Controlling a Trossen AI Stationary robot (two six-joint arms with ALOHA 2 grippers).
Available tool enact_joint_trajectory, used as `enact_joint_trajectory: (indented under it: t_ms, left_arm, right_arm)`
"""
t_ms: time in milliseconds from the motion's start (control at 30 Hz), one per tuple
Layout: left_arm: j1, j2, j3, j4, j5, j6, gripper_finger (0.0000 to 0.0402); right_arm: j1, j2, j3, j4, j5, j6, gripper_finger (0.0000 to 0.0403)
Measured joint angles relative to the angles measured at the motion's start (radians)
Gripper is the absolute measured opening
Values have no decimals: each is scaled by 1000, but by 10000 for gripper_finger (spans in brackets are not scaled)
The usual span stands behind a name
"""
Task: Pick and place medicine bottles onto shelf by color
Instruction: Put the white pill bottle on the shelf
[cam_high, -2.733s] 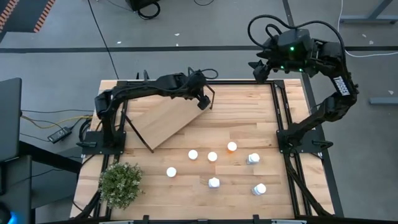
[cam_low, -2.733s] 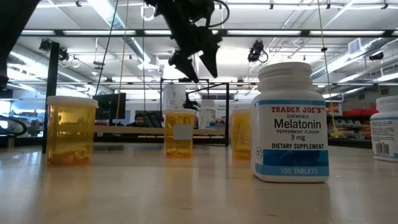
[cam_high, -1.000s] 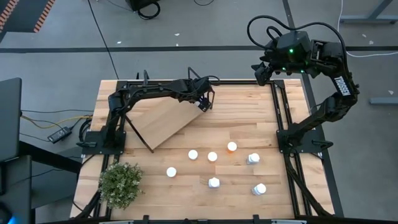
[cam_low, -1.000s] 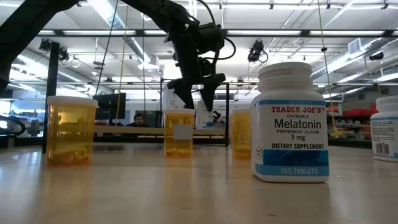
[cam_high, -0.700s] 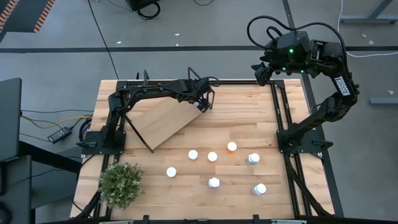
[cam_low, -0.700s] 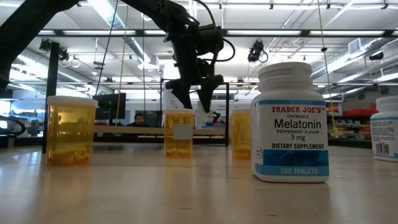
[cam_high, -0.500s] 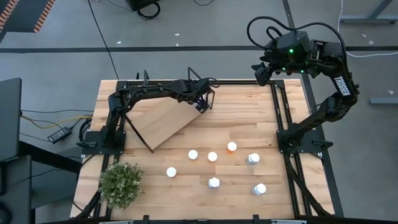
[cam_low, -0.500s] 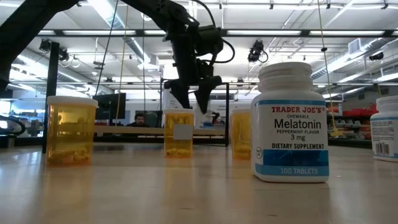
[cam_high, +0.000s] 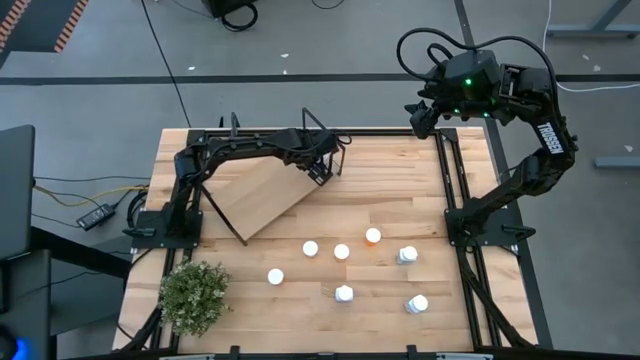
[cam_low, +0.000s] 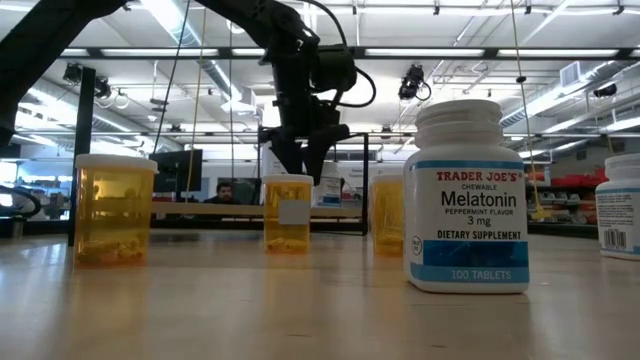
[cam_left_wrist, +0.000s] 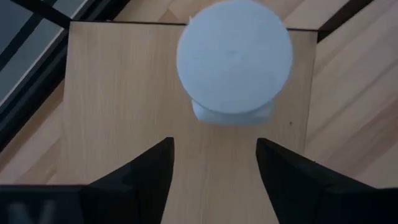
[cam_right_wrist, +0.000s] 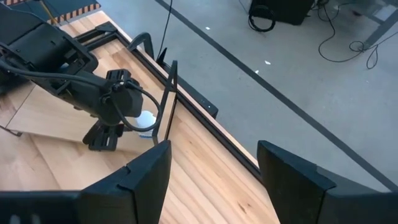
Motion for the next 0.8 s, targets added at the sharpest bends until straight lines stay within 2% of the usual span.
enact_joint_trajectory:
  t_ms: [433, 633, 800]
  left_arm:
    - [-18, -5, 0, -45, 1, -16, 193]
    - [-27, -50, 0, -83, 0, -21, 226]
    - [-31, -111, 0, -1, 3, -30, 275]
  right_arm:
    - [0, 0, 0, -9, 1, -6, 245]
    - [0, 0, 0, -31, 1, -6, 245]
    - [0, 0, 0, -44, 2, -4, 245]
